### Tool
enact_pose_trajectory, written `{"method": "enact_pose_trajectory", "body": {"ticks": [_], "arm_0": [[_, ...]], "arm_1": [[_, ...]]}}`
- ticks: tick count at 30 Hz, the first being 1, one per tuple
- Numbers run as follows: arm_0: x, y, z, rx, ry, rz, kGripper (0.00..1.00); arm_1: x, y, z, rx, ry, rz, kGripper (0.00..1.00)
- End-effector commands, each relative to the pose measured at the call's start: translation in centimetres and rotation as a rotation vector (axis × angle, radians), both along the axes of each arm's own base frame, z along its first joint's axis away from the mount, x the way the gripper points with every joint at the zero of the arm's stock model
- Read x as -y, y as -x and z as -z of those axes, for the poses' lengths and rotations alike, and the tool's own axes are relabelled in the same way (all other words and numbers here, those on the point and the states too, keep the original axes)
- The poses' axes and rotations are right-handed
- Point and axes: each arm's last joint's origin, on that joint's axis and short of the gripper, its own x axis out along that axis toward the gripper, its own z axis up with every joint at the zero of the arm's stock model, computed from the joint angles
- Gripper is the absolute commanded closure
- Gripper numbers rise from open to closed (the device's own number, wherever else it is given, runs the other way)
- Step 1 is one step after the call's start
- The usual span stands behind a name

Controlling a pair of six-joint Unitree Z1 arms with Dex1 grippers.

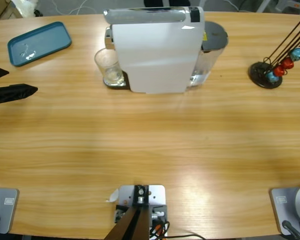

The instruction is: Pour coffee

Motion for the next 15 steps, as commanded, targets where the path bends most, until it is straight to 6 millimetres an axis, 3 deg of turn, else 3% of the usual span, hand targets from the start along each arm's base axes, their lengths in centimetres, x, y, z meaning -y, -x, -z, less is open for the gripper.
{"method": "enact_pose_trajectory", "body": {"ticks": [1,15], "arm_0": [[0.2,-0.5,1.5,-0.051,-0.034,-0.016,0.004],[0.3,-0.5,1.5,-0.055,-0.032,-0.012,0.004]], "arm_1": [[-1.6,-2.1,3.9,-0.122,0.057,-0.031,1.0],[-2.6,-3.3,4.2,-0.119,0.053,-0.037,1.0]]}}
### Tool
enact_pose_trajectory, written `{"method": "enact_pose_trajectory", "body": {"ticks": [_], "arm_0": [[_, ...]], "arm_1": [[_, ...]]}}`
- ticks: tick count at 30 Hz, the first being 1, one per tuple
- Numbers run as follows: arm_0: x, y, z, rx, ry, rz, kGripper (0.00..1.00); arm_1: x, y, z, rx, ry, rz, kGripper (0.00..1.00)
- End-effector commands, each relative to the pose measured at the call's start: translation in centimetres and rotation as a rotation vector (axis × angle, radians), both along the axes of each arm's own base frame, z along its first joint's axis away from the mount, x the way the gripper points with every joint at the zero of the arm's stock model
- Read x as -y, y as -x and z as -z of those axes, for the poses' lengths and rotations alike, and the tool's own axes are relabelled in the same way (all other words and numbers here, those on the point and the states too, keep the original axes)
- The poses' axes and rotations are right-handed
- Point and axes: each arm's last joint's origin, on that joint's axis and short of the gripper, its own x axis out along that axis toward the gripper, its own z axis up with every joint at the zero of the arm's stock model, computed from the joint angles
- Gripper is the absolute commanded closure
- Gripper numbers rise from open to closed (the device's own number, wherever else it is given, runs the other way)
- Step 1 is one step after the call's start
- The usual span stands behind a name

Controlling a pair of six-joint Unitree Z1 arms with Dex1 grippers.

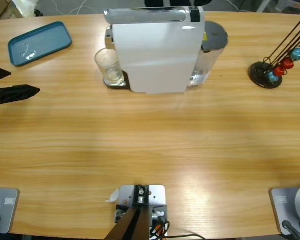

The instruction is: Pour coffee

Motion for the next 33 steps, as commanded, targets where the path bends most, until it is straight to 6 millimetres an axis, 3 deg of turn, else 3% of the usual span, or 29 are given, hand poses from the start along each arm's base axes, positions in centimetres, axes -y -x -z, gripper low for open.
{"method": "enact_pose_trajectory", "body": {"ticks": [1,33], "arm_0": [[0.1,-0.3,1.3,-0.041,-0.024,-0.012,0.004],[0.2,-0.4,1.3,-0.046,-0.028,-0.006,0.004]], "arm_1": [[-1.2,-1.8,1.7,-0.041,0.024,-0.014,1.0],[-0.8,-2.5,3.1,-0.033,0.101,0.025,1.0]]}}
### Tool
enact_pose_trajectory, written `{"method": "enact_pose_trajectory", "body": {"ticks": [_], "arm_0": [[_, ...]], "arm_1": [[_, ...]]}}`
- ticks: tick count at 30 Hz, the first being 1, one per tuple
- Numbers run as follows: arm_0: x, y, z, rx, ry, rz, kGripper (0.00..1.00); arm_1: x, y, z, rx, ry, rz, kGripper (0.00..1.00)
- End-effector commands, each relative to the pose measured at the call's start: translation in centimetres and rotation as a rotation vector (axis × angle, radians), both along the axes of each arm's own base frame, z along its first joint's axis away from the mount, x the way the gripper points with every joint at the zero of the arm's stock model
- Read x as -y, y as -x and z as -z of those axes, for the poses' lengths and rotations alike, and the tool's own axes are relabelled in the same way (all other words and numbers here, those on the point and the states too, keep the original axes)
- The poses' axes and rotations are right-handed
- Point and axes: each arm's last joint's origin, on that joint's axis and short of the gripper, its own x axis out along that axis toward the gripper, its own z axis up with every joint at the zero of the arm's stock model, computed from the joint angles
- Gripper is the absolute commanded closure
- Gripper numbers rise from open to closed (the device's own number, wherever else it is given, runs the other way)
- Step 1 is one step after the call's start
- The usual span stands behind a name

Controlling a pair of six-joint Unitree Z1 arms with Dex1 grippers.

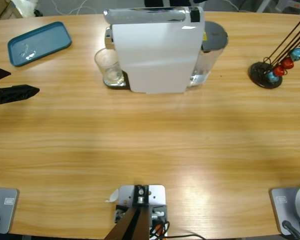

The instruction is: Pour coffee

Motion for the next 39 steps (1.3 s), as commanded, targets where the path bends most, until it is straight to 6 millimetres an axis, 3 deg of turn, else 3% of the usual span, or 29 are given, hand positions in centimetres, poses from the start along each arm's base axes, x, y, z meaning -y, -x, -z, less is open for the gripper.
{"method": "enact_pose_trajectory", "body": {"ticks": [1,22,24,28,30,32,33,39], "arm_0": [[0.2,-0.4,1.3,-0.045,-0.027,-0.006,0.004],[0.2,-0.4,1.3,-0.046,-0.027,-0.005,0.004],[0.2,-0.4,1.3,-0.047,-0.028,-0.005,0.004],[0.3,-0.5,1.3,-0.05,-0.027,-0.003,0.004],[0.4,-0.6,1.4,-0.055,-0.027,0.001,0.004],[0.5,-0.7,1.5,-0.061,-0.03,0.002,0.004],[0.5,-0.7,1.5,-0.062,-0.028,0.004,0.004],[0.7,-0.6,1.4,-0.065,-0.005,0.056,0.009]], "arm_1": [[-0.6,-1.5,3.1,-0.065,0.071,0.008,1.0],[-0.8,-1.3,4.2,-0.092,0.089,0.008,1.0],[-0.5,-1.1,3.1,-0.05,0.084,0.025,1.0],[1.5,1.1,-1.9,0.089,-0.034,0.106,0.997],[2.9,3.1,-4.2,0.135,-0.117,0.126,0.452],[4.6,5.7,-5.3,0.146,-0.182,0.118,0.112],[5.3,6.9,-5.1,0.127,-0.208,0.101,0.018],[10.5,15.6,-0.5,0.011,-0.277,0.007,0.0]]}}
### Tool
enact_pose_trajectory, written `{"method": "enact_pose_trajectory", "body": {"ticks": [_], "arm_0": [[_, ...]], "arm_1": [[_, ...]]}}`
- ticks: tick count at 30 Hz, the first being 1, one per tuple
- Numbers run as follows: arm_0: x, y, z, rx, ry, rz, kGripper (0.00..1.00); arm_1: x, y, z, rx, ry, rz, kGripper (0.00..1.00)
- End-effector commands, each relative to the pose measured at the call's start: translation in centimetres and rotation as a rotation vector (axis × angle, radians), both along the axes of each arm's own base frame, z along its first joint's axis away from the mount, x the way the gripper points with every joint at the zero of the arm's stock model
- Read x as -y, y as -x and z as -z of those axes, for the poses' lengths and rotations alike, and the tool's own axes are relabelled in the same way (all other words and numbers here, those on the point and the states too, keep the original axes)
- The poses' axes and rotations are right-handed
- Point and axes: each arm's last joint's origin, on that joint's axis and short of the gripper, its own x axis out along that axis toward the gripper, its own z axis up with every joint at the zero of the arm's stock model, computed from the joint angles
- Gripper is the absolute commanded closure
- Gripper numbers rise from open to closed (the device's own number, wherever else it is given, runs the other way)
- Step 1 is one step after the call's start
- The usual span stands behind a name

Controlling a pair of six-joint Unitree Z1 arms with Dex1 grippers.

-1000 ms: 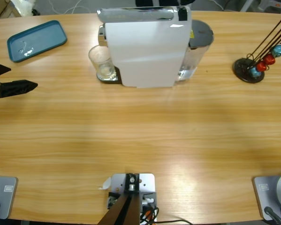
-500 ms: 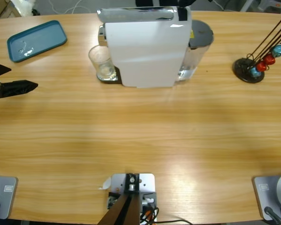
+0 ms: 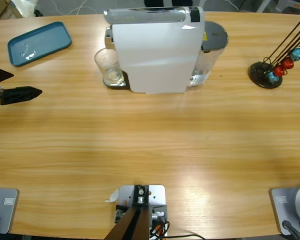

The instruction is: Pour coffee

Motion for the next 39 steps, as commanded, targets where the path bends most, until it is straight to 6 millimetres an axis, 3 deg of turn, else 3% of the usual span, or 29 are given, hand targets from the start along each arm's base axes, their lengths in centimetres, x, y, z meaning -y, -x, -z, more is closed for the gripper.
{"method": "enact_pose_trajectory", "body": {"ticks": [1,5,11,20,29,32,35,37,39], "arm_0": [[0.6,-0.2,1.0,-0.049,0.016,0.069,0.009],[0.7,-0.3,1.1,-0.06,0.025,0.084,0.013],[0.7,0.2,0.8,-0.042,0.057,0.136,0.009],[0.9,0.0,0.8,-0.048,0.059,0.133,0.009],[1.1,-0.4,1.1,-0.065,0.056,0.136,0.009],[1.1,-0.4,1.2,-0.068,0.054,0.136,0.009],[1.2,-0.6,1.4,-0.079,0.047,0.134,0.009],[1.3,-0.7,1.5,-0.082,0.046,0.134,0.009],[1.3,-0.7,1.5,-0.083,0.046,0.135,0.009]], "arm_1": [[7.6,11.8,4.4,-0.051,-0.125,-0.088,0.0],[10.5,15.4,8.5,0.056,-0.23,-0.099,0.0],[10.9,16.3,12.7,-0.004,-0.24,-0.122,0.0],[10.7,16.7,14.8,0.014,-0.272,-0.136,0.0],[10.7,17.0,15.3,0.009,-0.266,-0.121,0.0],[10.8,17.2,15.3,0.017,-0.273,-0.108,0.125],[10.9,17.0,15.1,0.025,-0.285,-0.053,0.139],[11.0,17.2,15.2,0.03,-0.296,-0.051,0.308],[11.0,17.2,15.4,0.026,-0.305,-0.048,0.314]]}}
